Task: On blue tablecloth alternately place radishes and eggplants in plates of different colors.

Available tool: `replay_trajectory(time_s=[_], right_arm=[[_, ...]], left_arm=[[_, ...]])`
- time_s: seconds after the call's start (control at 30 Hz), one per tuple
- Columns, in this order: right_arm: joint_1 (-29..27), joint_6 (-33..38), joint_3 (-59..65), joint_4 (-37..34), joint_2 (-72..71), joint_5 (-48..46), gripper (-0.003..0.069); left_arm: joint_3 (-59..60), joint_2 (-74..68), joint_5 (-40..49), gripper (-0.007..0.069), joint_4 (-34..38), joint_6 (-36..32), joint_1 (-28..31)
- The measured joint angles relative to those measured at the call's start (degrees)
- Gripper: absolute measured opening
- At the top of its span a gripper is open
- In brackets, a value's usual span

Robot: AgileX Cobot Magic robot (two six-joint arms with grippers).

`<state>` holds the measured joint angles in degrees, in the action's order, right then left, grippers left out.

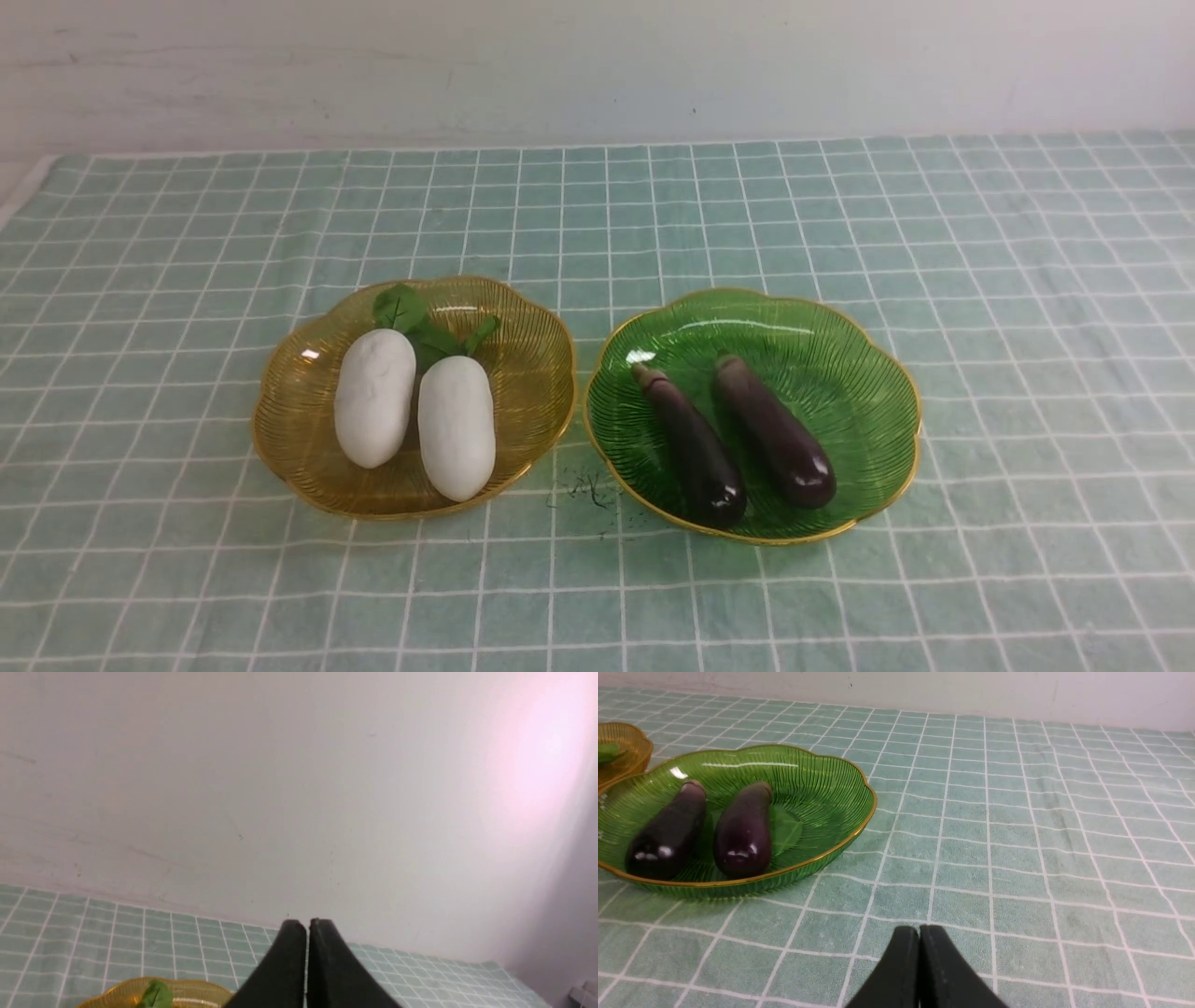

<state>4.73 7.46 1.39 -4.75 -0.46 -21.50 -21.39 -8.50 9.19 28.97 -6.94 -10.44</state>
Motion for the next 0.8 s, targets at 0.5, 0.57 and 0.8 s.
replay_trajectory(time_s=[0.5, 0.57, 0.8], right_arm=[[0.00, 0.00, 0.00, 0.00, 0.00, 0.00, -0.0015], [0.00, 0.00, 0.00, 0.00, 0.00, 0.00, -0.0015], [0.00, 0.00, 0.00, 0.00, 0.00, 0.00, -0.0015]], left_arm=[[12.91, 0.26, -0.19, -0.0008, -3.22, -8.25, 0.00], [15.69, 1.57, 0.22, -0.0008, -7.61, -7.67, 0.00], [20.11, 7.16, 3.72, -0.0008, -23.86, 1.99, 3.23]])
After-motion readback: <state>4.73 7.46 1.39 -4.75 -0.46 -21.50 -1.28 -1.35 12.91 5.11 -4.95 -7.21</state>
